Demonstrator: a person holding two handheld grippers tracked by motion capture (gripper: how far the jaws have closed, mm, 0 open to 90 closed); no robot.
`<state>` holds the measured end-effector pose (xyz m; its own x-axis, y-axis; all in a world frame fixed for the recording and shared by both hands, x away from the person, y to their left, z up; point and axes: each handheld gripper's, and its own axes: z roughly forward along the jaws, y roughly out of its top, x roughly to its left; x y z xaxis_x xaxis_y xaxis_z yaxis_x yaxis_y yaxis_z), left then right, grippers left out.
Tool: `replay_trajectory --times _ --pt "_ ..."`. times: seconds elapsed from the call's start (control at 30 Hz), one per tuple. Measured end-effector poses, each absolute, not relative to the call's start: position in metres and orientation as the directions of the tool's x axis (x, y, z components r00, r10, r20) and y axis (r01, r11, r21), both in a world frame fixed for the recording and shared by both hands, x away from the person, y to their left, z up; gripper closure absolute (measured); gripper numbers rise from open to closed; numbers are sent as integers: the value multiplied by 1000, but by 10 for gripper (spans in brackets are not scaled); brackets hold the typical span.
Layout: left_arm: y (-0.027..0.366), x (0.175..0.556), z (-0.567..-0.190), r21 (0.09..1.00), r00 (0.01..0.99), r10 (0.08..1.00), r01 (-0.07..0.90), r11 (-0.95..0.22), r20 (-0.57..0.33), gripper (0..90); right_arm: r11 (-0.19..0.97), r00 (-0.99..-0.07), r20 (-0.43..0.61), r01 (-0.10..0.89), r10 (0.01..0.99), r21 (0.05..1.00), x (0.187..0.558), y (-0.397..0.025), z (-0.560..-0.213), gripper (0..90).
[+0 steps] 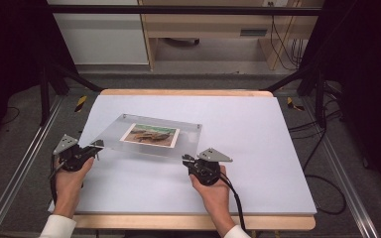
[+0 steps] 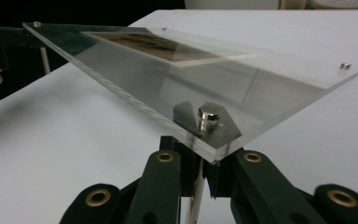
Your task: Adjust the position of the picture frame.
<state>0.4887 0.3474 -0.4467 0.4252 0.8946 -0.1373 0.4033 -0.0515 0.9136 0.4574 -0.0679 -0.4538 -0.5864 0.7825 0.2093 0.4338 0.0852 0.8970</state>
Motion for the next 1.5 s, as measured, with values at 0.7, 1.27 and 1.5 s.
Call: replay_trajectory --times 0.7,1.27,1.5 --pt "306 462 -414 937 382 917 348 -30 -113 842 117 -556 107 353 824 928 453 -100 -412 823" --pt "252 455 -399 948 400 911 317 -36 -99 841 81 -499 121 363 858 928 451 -148 -402 826" --pt "228 460 -393 955 424 902 291 -50 -82 841 68 -469 125 374 874 925 454 -172 -401 825"
